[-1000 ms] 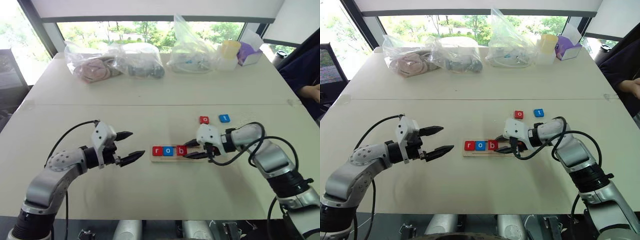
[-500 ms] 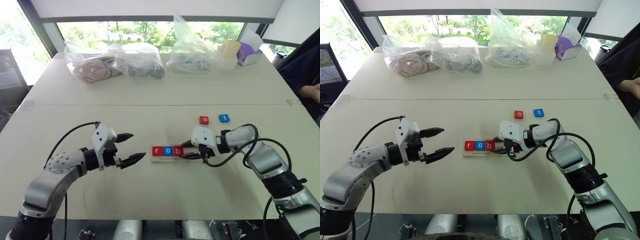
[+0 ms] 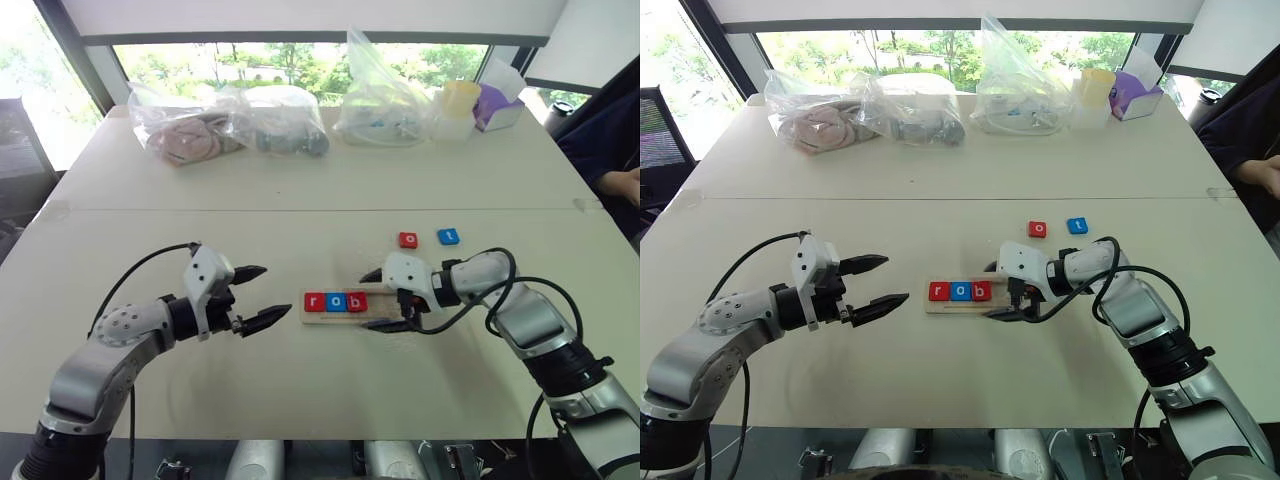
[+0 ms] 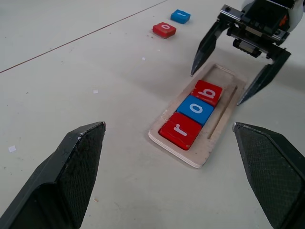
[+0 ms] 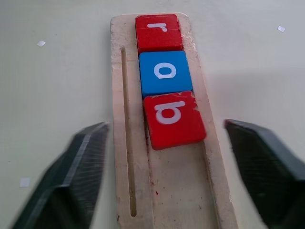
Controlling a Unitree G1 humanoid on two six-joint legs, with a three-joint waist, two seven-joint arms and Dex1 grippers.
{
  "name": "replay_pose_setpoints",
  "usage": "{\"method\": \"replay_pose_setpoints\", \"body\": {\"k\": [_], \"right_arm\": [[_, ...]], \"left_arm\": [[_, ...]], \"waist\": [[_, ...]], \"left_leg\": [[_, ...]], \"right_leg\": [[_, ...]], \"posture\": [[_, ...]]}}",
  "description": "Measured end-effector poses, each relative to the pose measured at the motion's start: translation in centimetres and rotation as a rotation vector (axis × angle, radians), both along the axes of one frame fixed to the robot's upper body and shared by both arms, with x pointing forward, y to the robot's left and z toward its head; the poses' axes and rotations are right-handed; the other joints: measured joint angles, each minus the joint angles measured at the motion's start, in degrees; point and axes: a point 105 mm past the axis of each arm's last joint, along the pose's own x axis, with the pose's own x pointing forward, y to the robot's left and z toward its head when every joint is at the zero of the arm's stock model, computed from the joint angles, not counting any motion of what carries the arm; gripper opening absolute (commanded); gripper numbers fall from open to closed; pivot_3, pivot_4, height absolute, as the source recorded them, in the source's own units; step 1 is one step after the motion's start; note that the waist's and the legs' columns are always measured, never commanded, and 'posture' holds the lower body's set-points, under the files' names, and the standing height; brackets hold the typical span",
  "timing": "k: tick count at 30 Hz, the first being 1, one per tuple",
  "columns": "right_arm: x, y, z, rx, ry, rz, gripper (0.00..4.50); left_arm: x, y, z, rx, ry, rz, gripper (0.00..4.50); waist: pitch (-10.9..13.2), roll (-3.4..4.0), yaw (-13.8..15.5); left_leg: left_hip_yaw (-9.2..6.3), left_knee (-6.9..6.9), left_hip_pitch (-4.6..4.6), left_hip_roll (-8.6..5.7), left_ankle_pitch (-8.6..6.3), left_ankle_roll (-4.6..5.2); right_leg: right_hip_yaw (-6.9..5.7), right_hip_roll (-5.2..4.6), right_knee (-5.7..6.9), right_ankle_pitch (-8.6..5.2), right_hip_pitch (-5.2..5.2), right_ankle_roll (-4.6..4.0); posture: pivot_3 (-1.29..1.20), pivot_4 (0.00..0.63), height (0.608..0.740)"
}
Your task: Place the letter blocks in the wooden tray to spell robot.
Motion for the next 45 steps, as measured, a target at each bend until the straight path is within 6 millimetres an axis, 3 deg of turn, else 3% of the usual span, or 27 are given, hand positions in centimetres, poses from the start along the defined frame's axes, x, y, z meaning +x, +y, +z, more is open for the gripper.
{"method": "replay_pose_setpoints", "body": {"k": [6, 9, 11, 13, 17, 20, 32, 35, 40, 41, 45], "right_arm": [[0.6, 0.5, 0.9, 0.051, -0.001, -0.026, 4.47], [3.2, 0.1, 3.4, 0.157, -0.073, -0.176, 4.47], [5.2, -1.2, 5.2, 0.21, -0.14, -0.316, 4.47], [6.7, -2.4, 5.7, 0.232, -0.18, -0.455, 4.47], [8.5, -5.0, 4.1, 0.234, -0.187, -0.769, 4.47], [8.4, -5.8, 2.4, 0.226, -0.145, -0.943, 4.47], [7.2, -5.1, 0.2, 0.239, -0.072, -1.176, 4.47], [7.3, -4.7, 0.0, 0.273, -0.03, -1.213, 3.66], [7.4, -4.3, 0.1, 0.32, 0.028, -1.275, 1.2], [7.6, -4.2, 0.2, 0.333, 0.045, -1.294, 1.02], [8.0, -3.7, 0.4, 0.362, 0.076, -1.343, 1.03]], "left_arm": [[0.2, -0.1, 0.2, -0.001, -0.01, 0.002, 4.5], [0.2, -0.1, 0.2, -0.004, -0.011, 0.007, 4.5], [0.2, -0.1, 0.2, -0.005, -0.009, 0.008, 4.5], [0.2, -0.2, 0.1, -0.009, -0.01, 0.01, 4.5], [0.3, -0.4, 0.1, -0.017, -0.011, 0.012, 4.5], [0.3, -0.5, 0.0, -0.018, -0.011, 0.01, 4.5], [0.8, -0.6, -0.2, -0.016, -0.001, 0.006, 4.5], [0.8, -0.6, -0.2, -0.016, -0.006, 0.006, 4.5], [0.9, -0.7, -0.2, -0.015, -0.009, 0.006, 4.5], [0.9, -0.6, -0.2, -0.015, -0.009, 0.008, 4.5], [1.0, -0.8, -0.1, -0.018, -0.014, 0.008, 4.5]], "waist": [[0.0, 0.0, 0.0], [0.0, 0.0, -0.2], [0.0, -0.01, 0.0], [0.0, -0.03, 0.2], [0.0, -0.02, 0.0], [0.0, 0.0, -0.1], [0.0, -0.01, -0.2], [0.0, -0.01, -0.3], [0.0, 0.0, -0.3], [0.0, 0.0, -0.3], [0.0, 0.0, -0.4]], "left_leg": [[0.0, 0.0, 0.0, 0.0, 0.0, 0.0], [0.0, 0.01, 0.01, 0.0, 0.01, -0.01], [-0.02, -0.01, 0.01, 0.0, 0.01, -0.02], [-0.04, -0.02, -0.02, -0.02, 0.01, -0.02], [-0.01, -0.04, -0.08, -0.04, 0.01, -0.02], [0.0, -0.04, -0.08, -0.03, 0.01, -0.02], [0.01, -0.01, -0.03, -0.03, 0.02, -0.02], [0.02, -0.01, 0.0, -0.02, 0.01, -0.02], [0.0, -0.01, 0.02, -0.02, 0.01, -0.01], [0.0, -0.01, 0.02, -0.02, 0.01, -0.02], [0.0, -0.01, 0.02, -0.02, 0.02, -0.02]], "right_leg": [[0.0, 0.0, 0.01, 0.0, 0.0, 0.0], [0.02, 0.01, 0.04, 0.01, -0.01, -0.01], [0.0, 0.0, 0.04, 0.01, -0.01, -0.02], [-0.01, -0.02, 0.04, 0.01, -0.01, -0.02], [0.03, -0.06, 0.04, 0.02, -0.09, -0.02], [0.04, -0.05, 0.14, 0.02, -0.15, -0.02], [0.04, 0.04, 0.33, 0.02, -0.18, 0.0], [0.04, 0.04, 0.42, 0.02, -0.19, 0.0], [0.04, 0.05, 0.52, 0.02, -0.21, 0.0], [0.04, 0.06, 0.53, 0.02, -0.22, 0.0], [0.04, 0.06, 0.58, 0.02, -0.25, 0.01]], "posture": [[0.0, 0.15, 0.74], [0.0, 0.15, 0.74], [0.0, 0.15, 0.74], [0.0, 0.15, 0.74], [0.0, 0.15, 0.74], [0.0, 0.15, 0.74], [0.0, 0.15, 0.74], [0.0, 0.15, 0.74], [0.0, 0.15, 0.74], [0.0, 0.15, 0.74], [0.0, 0.15, 0.74]]}}
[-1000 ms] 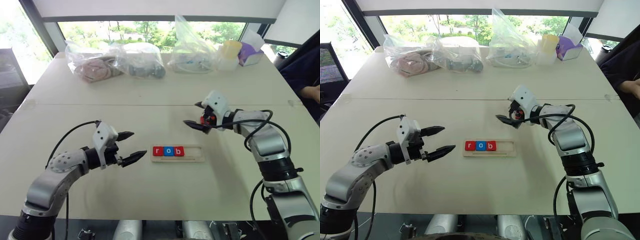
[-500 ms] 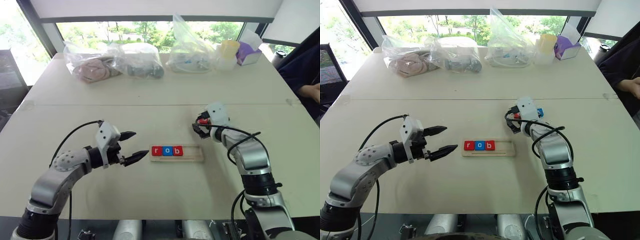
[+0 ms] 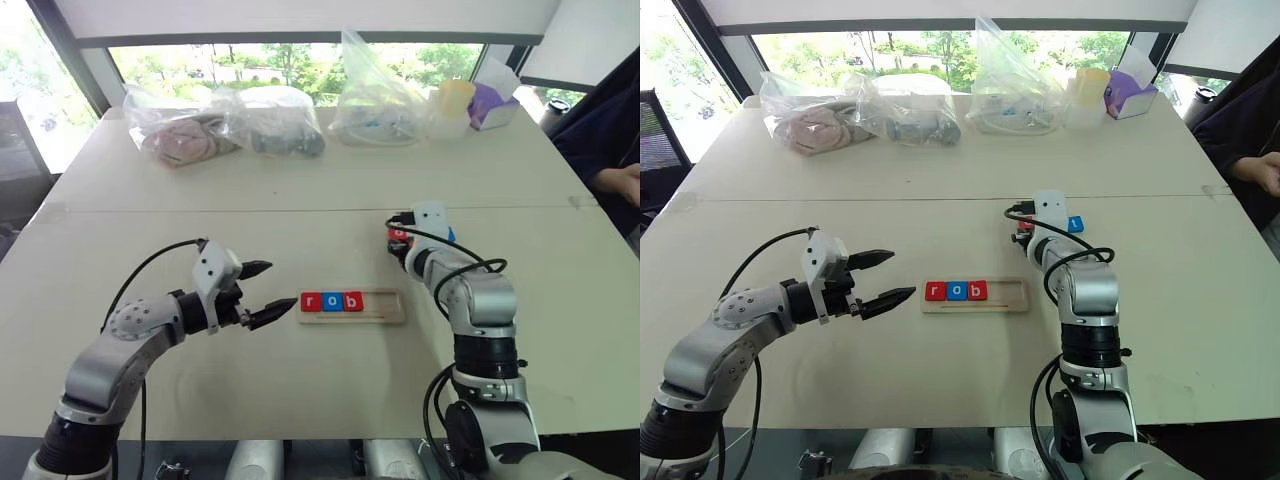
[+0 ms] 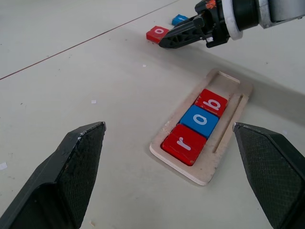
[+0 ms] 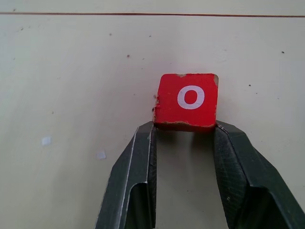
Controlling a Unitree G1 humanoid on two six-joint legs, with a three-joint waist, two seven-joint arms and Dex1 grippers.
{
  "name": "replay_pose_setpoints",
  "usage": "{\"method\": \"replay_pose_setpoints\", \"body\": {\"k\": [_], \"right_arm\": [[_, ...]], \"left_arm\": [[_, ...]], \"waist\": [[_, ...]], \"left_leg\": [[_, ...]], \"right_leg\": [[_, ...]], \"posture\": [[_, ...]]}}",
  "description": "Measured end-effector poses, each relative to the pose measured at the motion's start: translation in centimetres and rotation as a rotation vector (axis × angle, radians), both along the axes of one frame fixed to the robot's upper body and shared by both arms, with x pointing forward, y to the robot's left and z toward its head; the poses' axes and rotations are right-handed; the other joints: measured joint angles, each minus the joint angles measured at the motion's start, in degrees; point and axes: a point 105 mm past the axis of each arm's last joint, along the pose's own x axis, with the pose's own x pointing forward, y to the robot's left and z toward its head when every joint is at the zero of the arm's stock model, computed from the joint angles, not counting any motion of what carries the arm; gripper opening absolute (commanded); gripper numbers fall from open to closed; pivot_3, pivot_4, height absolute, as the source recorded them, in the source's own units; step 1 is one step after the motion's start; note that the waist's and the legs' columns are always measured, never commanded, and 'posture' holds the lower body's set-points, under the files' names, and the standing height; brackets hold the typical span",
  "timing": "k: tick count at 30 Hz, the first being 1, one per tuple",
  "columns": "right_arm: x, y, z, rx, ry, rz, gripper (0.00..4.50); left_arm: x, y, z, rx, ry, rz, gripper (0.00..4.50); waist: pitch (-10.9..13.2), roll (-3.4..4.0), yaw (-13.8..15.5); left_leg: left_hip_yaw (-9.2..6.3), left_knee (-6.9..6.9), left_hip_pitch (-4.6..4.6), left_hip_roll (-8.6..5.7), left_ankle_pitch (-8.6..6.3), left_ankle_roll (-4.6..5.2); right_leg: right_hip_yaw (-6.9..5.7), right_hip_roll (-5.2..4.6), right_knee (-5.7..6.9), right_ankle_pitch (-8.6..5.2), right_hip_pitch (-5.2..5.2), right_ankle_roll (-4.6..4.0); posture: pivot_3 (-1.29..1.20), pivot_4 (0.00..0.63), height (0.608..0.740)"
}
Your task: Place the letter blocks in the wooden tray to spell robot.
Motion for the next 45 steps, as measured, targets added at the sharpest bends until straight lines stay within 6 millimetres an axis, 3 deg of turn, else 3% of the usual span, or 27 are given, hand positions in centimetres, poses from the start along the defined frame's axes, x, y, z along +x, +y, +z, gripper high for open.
{"method": "replay_pose_setpoints", "body": {"k": [6, 10, 15, 20, 25, 31, 32, 36, 39, 45], "right_arm": [[-1.3, -1.0, 0.0, -0.067, 0.017, 0.043, 1.03], [-3.5, -2.8, 0.1, -0.084, 0.063, 0.068, 1.03], [-7.7, -4.2, -0.1, -0.075, 0.149, 0.102, 1.03], [-11.6, -4.7, -0.6, -0.045, 0.195, 0.138, 1.03], [-13.6, -4.8, -1.1, -0.039, 0.198, 0.13, 1.03], [-13.8, -4.0, -0.6, -0.032, 0.193, 0.205, 4.13], [-13.7, -4.0, -0.1, -0.052, 0.194, 0.25, 4.44], [-14.2, -4.4, 1.6, -0.227, 0.234, 0.499, 4.44], [-13.4, -4.9, 2.7, -0.372, 0.198, 0.686, 4.44], [-11.3, -5.3, 2.3, -0.459, 0.057, 1.019, 4.44]], "left_arm": [[0.2, -0.1, 0.1, -0.002, -0.008, 0.008, 4.5], [0.2, -0.2, 0.0, -0.007, -0.007, 0.005, 4.5], [0.3, -0.2, -0.2, -0.008, -0.003, -0.01, 4.5], [0.7, -0.4, -0.6, -0.005, 0.006, -0.026, 4.5], [1.0, -0.6, -0.6, -0.009, 0.003, -0.04, 4.5], [1.2, -0.7, -0.5, -0.007, -0.002, -0.045, 4.5], [1.2, -0.7, -0.5, -0.008, -0.002, -0.045, 4.5], [1.2, -0.7, -0.5, -0.009, -0.002, -0.043, 4.5], [1.3, -0.7, -0.5, -0.01, -0.002, -0.037, 4.5], [1.3, -0.7, -0.2, -0.009, -0.013, -0.015, 4.5]], "waist": [[0.0, 0.01, 0.2], [0.0, 0.01, 0.2], [0.0, 0.01, 0.2], [0.0, -0.01, 0.3], [0.0, -0.02, 0.3], [0.0, -0.01, 0.2], [0.0, 0.0, 0.2], [0.0, 0.0, 0.3], [0.0, -0.07, 0.3], [0.1, -0.12, 0.3]], "left_leg": [[-0.03, -0.02, -0.05, -0.02, 0.0, 0.0], [-0.03, -0.02, -0.06, -0.02, 0.0, 0.0], [-0.05, -0.03, -0.05, 0.02, 0.0, 0.0], [-0.05, -0.02, -0.06, 0.01, 0.0, 0.0], [-0.04, -0.02, -0.06, 0.01, 0.0, 0.0], [-0.02, -0.02, -0.07, 0.01, 0.0, 0.0], [0.0, -0.01, -0.08, 0.0, 0.0, 0.01], [0.0, -0.01, -0.11, -0.02, -0.01, 0.01], [0.09, -0.04, -0.11, 0.01, -0.01, 0.01], [0.21, -0.04, -0.12, 0.0, -0.02, 0.02]], "right_leg": [[-0.02, -0.02, -0.02, -0.01, -0.02, 0.01], [-0.01, -0.03, -0.03, -0.03, -0.03, -0.02], [-0.02, 0.03, -0.03, -0.13, -0.03, -0.15], [-0.02, 0.03, -0.06, -0.18, -0.01, -0.09], [-0.02, 0.03, -0.11, -0.22, 0.01, -0.07], [-0.01, 0.01, -0.13, -0.22, -0.01, -0.07], [-0.01, -0.01, -0.17, -0.23, 0.0, -0.08], [-0.07, -0.02, -0.47, -0.23, 0.12, -0.08], [-0.19, 0.02, -0.76, -0.22, 0.29, -0.08], [-0.11, -0.04, -0.81, -0.11, 0.3, 0.1]], "posture": [[0.0, 0.15, 0.74], [0.0, 0.15, 0.74], [0.0, 0.15, 0.74], [0.0, 0.15, 0.74], [0.0, 0.15, 0.74], [0.0, 0.15, 0.74], [0.0, 0.15, 0.74], [0.0, 0.15, 0.74], [0.0, 0.15, 0.74], [0.0, 0.15, 0.74]]}}
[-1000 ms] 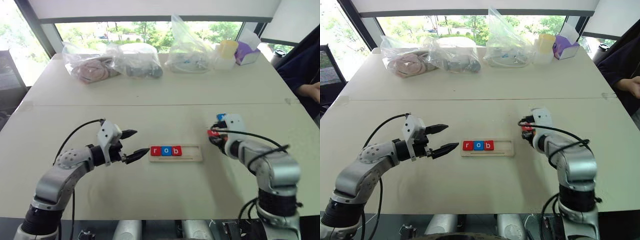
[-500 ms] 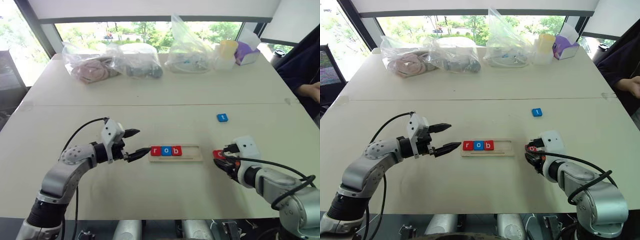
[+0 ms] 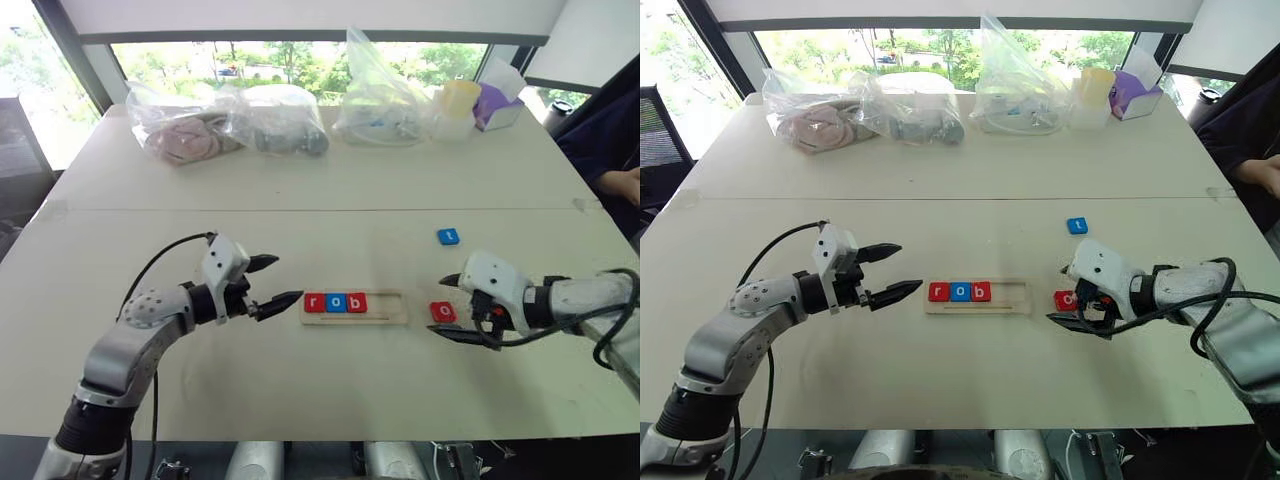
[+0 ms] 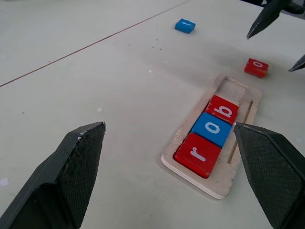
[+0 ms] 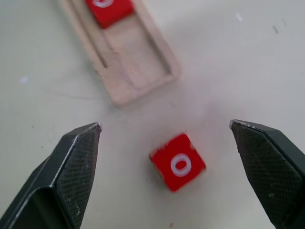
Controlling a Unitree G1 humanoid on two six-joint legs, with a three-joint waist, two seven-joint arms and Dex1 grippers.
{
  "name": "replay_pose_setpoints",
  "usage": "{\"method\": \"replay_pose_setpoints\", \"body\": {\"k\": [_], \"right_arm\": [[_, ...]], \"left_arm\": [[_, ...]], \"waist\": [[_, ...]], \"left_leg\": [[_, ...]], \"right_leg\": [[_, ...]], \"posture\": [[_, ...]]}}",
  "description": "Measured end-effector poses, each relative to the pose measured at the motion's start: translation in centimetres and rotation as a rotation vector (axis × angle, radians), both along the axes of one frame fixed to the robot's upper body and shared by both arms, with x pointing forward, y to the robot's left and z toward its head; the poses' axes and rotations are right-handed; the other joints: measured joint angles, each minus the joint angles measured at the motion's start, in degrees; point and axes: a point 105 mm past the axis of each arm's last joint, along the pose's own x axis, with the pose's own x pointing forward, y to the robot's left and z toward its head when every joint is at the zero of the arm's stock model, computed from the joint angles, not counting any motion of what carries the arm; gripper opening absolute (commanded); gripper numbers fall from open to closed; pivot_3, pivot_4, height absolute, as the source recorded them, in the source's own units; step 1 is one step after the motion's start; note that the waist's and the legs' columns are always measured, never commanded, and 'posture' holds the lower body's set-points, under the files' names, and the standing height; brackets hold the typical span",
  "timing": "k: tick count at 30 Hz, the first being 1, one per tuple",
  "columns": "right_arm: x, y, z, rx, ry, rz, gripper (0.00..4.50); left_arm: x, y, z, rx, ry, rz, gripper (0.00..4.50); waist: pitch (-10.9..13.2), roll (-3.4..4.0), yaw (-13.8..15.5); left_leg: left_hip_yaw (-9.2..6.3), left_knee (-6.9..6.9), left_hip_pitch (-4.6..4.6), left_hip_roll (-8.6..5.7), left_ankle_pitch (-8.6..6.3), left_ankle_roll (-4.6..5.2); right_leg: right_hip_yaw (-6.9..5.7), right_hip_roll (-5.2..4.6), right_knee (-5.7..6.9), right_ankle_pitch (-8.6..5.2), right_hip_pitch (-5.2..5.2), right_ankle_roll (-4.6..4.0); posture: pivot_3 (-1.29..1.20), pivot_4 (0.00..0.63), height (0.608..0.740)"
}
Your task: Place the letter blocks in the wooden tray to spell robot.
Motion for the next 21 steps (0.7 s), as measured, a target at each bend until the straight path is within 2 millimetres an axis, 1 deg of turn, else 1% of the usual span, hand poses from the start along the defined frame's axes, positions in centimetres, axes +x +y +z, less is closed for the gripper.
{"method": "replay_pose_setpoints", "body": {"k": [3, 5, 8, 11, 14, 17, 21], "right_arm": [[1.5, -1.4, -0.8, -0.046, -0.013, 0.051, 4.44], [2.0, -2.1, -1.1, -0.057, -0.003, 0.081, 4.44], [2.4, -2.6, -1.7, -0.059, 0.019, 0.116, 4.44], [2.7, -3.3, -2.7, -0.077, 0.052, 0.138, 4.44], [2.7, -3.4, -2.9, -0.073, 0.06, 0.154, 4.44], [2.7, -3.4, -3.1, -0.063, 0.072, 0.162, 3.66], [2.3, -2.9, -3.4, -0.039, 0.085, 0.187, 1.62]], "left_arm": [[-0.1, 0.0, 0.3, -0.002, -0.01, 0.006, 4.5], [-0.2, 0.1, 0.2, 0.001, -0.004, 0.005, 4.5], [-0.5, 0.4, 0.1, 0.008, -0.001, 0.008, 4.5], [-0.9, 0.7, 0.2, 0.017, -0.005, 0.009, 4.5], [-1.0, 0.9, 0.3, 0.015, -0.006, 0.013, 4.5], [-1.1, 0.9, 0.3, 0.016, -0.002, 0.013, 4.5], [-1.2, 0.9, 0.3, 0.017, -0.001, 0.013, 4.5]], "waist": [[0.0, 0.01, 0.0], [0.0, 0.02, 0.0], [0.0, 0.03, 0.0], [0.0, 0.05, 0.0], [0.0, 0.05, 0.2], [0.0, 0.04, 0.2], [0.0, 0.04, 0.0]], "left_leg": [[0.0, 0.03, 0.01, 0.0, 0.0, 0.0], [-0.04, 0.03, 0.02, 0.01, 0.0, 0.0], [-0.11, 0.0, 0.02, 0.02, 0.0, 0.0], [-0.15, 0.0, 0.02, 0.02, 0.0, 0.0], [-0.19, 0.04, 0.03, 0.01, 0.0, -0.01], [-0.2, 0.05, 0.05, 0.01, 0.0, -0.01], [-0.19, 0.05, 0.1, 0.02, 0.0, -0.01]], "right_leg": [[0.03, -0.02, 0.0, 0.04, 0.0, -0.03], [0.04, 0.0, 0.01, 0.03, 0.0, -0.08], [0.04, 0.01, 0.01, 0.07, -0.01, -0.01], [0.06, -0.02, 0.01, 0.07, -0.02, -0.03], [0.06, -0.04, 0.01, 0.02, 0.02, -0.14], [0.06, -0.04, 0.01, 0.03, 0.05, -0.15], [0.08, -0.03, 0.02, 0.05, 0.07, -0.17]], "posture": [[0.0, 0.15, 0.74], [0.0, 0.15, 0.74], [0.0, 0.15, 0.74], [0.0, 0.15, 0.74], [0.0, 0.15, 0.74], [0.0, 0.15, 0.74], [0.0, 0.15, 0.74]]}}
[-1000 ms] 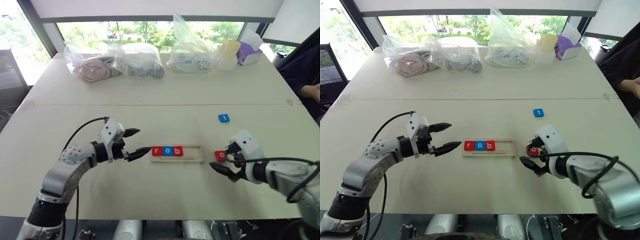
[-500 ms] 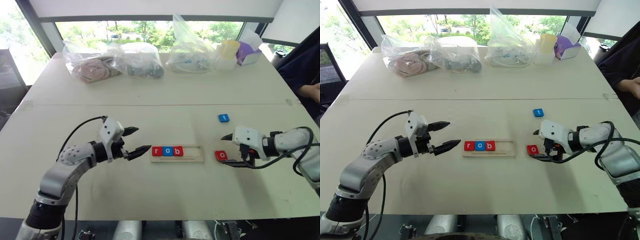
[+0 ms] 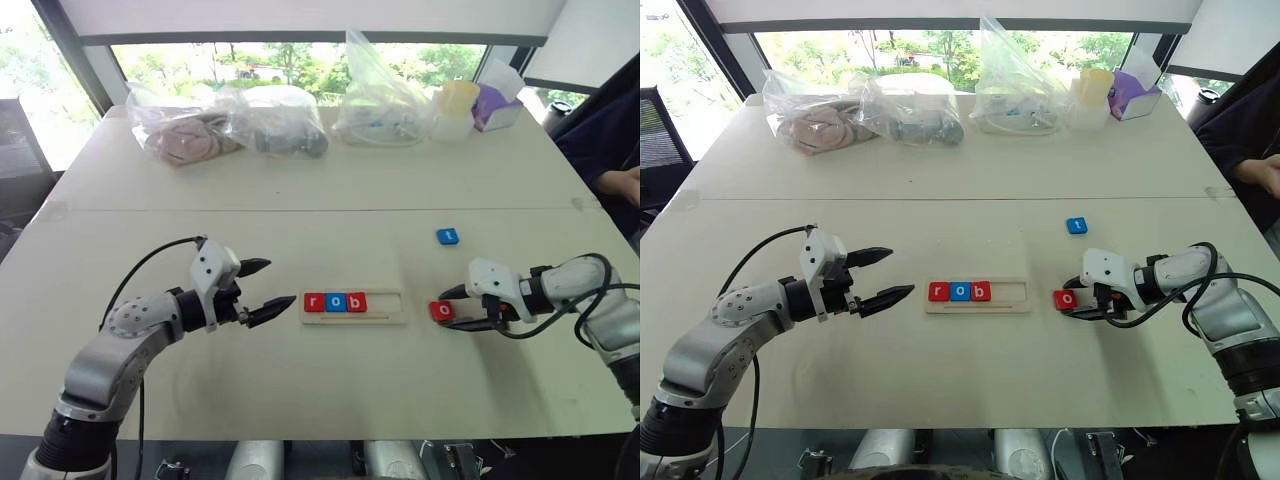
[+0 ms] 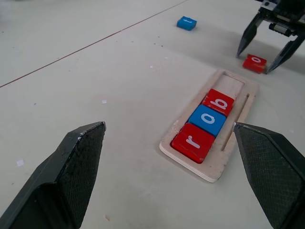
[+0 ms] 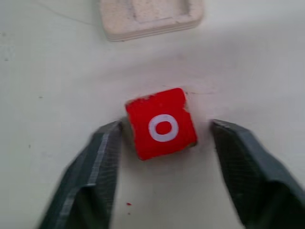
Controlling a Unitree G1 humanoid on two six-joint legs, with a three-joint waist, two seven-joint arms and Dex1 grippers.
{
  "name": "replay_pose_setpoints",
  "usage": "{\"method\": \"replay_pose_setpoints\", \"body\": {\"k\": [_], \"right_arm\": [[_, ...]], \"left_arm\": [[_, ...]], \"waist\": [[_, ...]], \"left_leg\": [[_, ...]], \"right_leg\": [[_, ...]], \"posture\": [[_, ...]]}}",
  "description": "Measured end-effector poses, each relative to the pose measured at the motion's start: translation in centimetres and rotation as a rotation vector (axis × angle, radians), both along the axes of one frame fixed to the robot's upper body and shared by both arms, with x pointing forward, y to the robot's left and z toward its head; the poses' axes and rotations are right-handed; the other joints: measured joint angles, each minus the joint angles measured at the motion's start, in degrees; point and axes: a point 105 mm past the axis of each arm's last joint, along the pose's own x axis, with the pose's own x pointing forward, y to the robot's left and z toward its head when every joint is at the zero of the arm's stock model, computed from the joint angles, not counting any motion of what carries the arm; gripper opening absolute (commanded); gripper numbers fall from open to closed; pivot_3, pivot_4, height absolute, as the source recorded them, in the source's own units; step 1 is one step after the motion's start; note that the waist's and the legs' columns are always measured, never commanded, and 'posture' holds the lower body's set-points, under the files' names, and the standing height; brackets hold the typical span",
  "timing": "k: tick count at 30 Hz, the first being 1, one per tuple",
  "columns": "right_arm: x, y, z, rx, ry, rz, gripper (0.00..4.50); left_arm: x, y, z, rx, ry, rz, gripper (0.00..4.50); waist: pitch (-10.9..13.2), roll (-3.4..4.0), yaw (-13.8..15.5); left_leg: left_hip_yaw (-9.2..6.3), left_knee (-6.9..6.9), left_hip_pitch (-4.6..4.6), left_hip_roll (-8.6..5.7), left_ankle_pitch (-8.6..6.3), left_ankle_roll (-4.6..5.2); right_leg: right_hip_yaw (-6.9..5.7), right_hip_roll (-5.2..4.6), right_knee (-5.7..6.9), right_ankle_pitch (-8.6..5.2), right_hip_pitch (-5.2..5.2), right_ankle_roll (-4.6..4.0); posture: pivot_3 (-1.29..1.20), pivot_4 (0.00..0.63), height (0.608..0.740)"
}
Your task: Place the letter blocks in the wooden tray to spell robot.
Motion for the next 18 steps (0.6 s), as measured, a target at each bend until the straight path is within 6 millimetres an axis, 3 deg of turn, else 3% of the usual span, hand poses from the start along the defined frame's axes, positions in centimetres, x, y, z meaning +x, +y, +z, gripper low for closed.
{"method": "replay_pose_setpoints", "body": {"k": [1, 5, 12, 18], "right_arm": [[0.0, 0.1, 0.0, 0.007, 0.0, 0.002, 1.12], [-0.1, 1.8, 0.3, 0.048, -0.007, 0.022, 1.12], [0.2, 6.6, 3.6, 0.132, -0.089, 0.136, 1.12], [-0.4, 9.4, 2.0, 0.165, -0.028, 0.19, 1.12]], "left_arm": [[0.0, 0.0, 0.0, 0.0, 0.0, -0.001, 4.5], [-0.1, -0.1, 0.1, 0.0, -0.002, -0.002, 4.5], [0.0, -0.2, 0.2, 0.001, -0.007, -0.004, 4.5], [-0.1, -0.3, 0.2, 0.003, 0.0, -0.001, 4.5]], "waist": [[0.0, 0.0, 0.0], [0.0, 0.02, 0.0], [0.0, 0.01, 0.3], [0.0, 0.02, 0.2]], "left_leg": [[0.0, 0.0, 0.01, 0.0, 0.0, 0.0], [-0.01, -0.01, 0.01, 0.02, 0.0, 0.0], [-0.04, 0.0, -0.04, 0.0, 0.0, -0.01], [-0.04, 0.0, -0.04, -0.01, 0.0, -0.01]], "right_leg": [[0.0, 0.0, 0.01, 0.01, 0.0, 0.0], [0.0, 0.02, 0.04, 0.03, -0.02, 0.02], [-0.02, 0.0, 0.03, 0.08, -0.05, 0.12], [-0.01, -0.01, 0.03, 0.08, -0.06, 0.11]], "posture": [[0.0, 0.15, 0.74], [0.0, 0.15, 0.74], [0.0, 0.15, 0.74], [0.0, 0.15, 0.74]]}}
